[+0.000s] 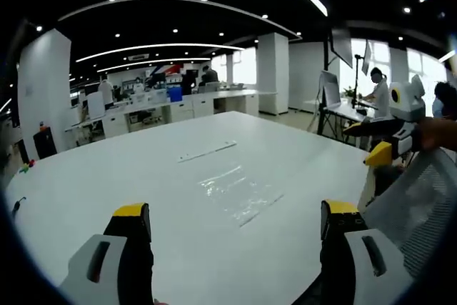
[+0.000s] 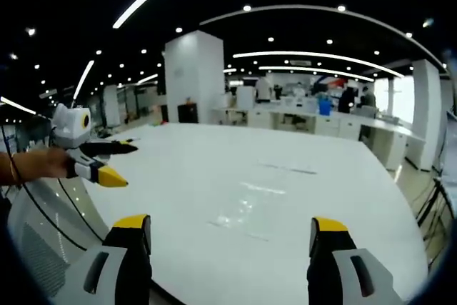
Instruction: Open the resealable bag by pulling the two sides of the seal apart until the entire bag opening is separated and visibly accessible.
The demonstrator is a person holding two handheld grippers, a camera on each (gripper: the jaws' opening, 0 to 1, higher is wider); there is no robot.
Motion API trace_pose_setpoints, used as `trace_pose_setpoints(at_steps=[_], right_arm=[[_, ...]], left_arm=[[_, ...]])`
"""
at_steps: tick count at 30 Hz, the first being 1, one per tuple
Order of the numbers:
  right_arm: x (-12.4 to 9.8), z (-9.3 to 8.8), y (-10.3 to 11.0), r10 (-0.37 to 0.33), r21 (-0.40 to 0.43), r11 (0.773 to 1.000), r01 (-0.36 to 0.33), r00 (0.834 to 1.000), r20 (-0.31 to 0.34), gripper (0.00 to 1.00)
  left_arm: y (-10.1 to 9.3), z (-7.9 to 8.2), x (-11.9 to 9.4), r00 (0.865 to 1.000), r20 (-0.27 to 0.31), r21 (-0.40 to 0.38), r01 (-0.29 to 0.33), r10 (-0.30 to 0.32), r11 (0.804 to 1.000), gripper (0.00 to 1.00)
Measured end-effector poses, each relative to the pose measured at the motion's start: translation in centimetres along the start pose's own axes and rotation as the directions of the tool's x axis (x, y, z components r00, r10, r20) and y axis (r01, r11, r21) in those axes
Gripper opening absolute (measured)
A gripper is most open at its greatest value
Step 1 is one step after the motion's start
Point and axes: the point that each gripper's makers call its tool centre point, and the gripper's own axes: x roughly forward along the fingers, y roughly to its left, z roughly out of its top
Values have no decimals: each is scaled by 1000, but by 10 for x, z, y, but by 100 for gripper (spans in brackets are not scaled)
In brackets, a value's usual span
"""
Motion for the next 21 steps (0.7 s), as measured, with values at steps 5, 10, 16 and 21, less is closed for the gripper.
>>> trace_pose_setpoints(at_steps=[5, 10, 16, 21], right_arm=[[0, 0, 0, -2, 2, 1000, 2, 1000, 1, 91], [0, -1, 0, -1, 1, 1000, 1, 1000, -3, 91], [0, -1, 0, -3, -2, 1000, 3, 1000, -3, 91], [0, -1, 0, -3, 1, 1000, 3, 1000, -5, 91]], left_arm=[[-1, 0, 0, 1000, -2, 3, 3, -3, 1000, 98], [-1, -1, 0, 1000, -4, 4, 6, -6, 1000, 98], [-1, 0, 0, 1000, -1, 4, 6, -6, 1000, 98], [-1, 0, 0, 1000, -1, 7, 5, -5, 1000, 99]])
